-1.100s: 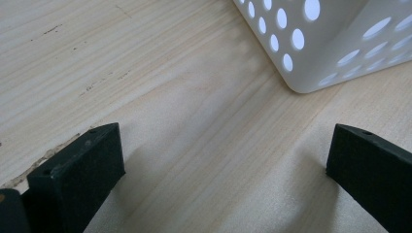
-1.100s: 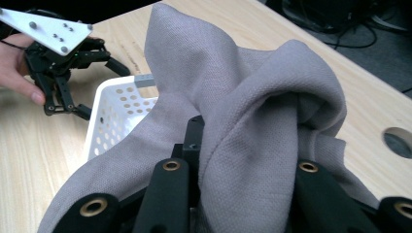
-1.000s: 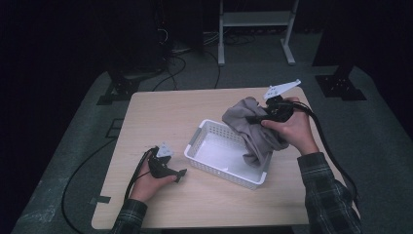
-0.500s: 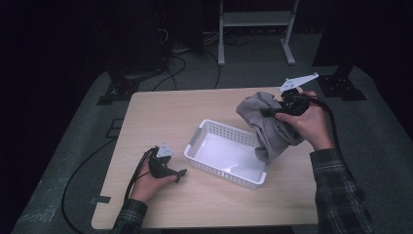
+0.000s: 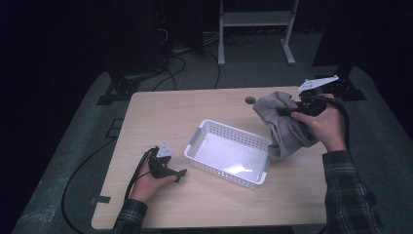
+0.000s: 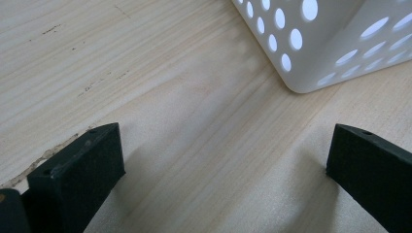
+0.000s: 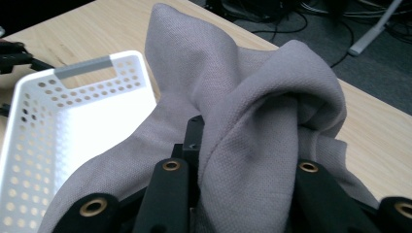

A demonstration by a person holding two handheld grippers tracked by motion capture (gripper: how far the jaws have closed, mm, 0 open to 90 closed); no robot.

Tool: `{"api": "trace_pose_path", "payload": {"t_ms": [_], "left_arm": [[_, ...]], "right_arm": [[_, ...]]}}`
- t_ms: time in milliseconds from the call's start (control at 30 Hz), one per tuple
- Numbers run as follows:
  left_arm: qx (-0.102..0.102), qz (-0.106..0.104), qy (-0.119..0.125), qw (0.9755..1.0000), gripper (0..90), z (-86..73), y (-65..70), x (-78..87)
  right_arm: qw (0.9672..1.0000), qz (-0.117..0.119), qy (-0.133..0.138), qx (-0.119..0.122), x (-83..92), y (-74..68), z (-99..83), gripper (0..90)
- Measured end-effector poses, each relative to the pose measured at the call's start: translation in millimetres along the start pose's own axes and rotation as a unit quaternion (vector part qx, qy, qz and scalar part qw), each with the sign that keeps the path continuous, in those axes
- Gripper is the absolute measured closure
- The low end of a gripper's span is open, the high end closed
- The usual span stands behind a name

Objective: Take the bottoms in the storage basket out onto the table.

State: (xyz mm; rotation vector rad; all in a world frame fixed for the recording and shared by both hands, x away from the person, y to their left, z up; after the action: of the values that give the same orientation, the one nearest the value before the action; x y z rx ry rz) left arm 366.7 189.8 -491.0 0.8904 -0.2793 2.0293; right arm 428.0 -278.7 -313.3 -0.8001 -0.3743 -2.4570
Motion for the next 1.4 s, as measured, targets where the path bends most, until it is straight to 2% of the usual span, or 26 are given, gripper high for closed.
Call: {"api": "trace_pose_path", "payload": {"t_ms": [267,300,367,500,667,733,933,1200,1400], "left_arm": [[-0.003,-0.001,-0.002,1.0,0.0,-0.1,0.4,0.4],[-0.002,-0.001,-0.001,1.0,0.0,-0.7,1.7,0.4],[-0.002,-0.002,0.0,1.0,0.0,-1.1,2.5,0.7],[-0.004,-0.003,0.0,1.0,0.0,-3.7,5.9,2.5],[-0.004,-0.003,-0.002,1.0,0.0,-6.2,8.5,4.9],[-0.003,-0.002,-0.001,1.0,0.0,-7.3,9.4,5.6],[-0.003,-0.001,-0.002,1.0,0.0,-10.7,12.1,8.9],[-0.002,-0.001,-0.002,1.0,0.0,-13.0,13.6,11.0],[-0.002,-0.001,-0.002,1.0,0.0,-13.2,13.7,11.2]], "right_arm": [[0.9996,-0.021,-0.005,-0.019,4.0,18.8,-22.1,70.0],[0.9993,-0.027,-0.007,-0.026,3.3,24.3,-30.0,70.0],[0.9992,-0.028,-0.009,-0.028,3.0,26.0,-32.8,70.0],[0.9985,-0.035,-0.017,-0.039,-3.9,36.1,-51.8,69.9],[0.998,-0.04,-0.019,-0.045,-13.0,42.9,-64.9,69.7],[0.9976,-0.046,-0.016,-0.048,-22.7,45.9,-75.2,69.5],[0.9967,-0.057,-0.016,-0.056,-38.4,47.6,-88.4,69.4],[0.9966,-0.067,-0.036,-0.033,-66.2,40.7,-99.7,68.9],[0.9965,-0.069,-0.031,-0.035,-75.4,41.8,-104.2,68.2]]}}
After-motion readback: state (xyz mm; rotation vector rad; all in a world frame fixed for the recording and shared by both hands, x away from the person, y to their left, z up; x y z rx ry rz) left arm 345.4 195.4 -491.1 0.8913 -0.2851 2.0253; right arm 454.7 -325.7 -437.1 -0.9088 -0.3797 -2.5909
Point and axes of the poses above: each handheld gripper's, and its own axes: x roughly backward along the jaws, z roughly out of its top, y roughly to its right, the point moved 1 cm from there along -x, roughly forward along the jaws, and after that the axes turned 12 degrees about -z, right-handed, at the moved point
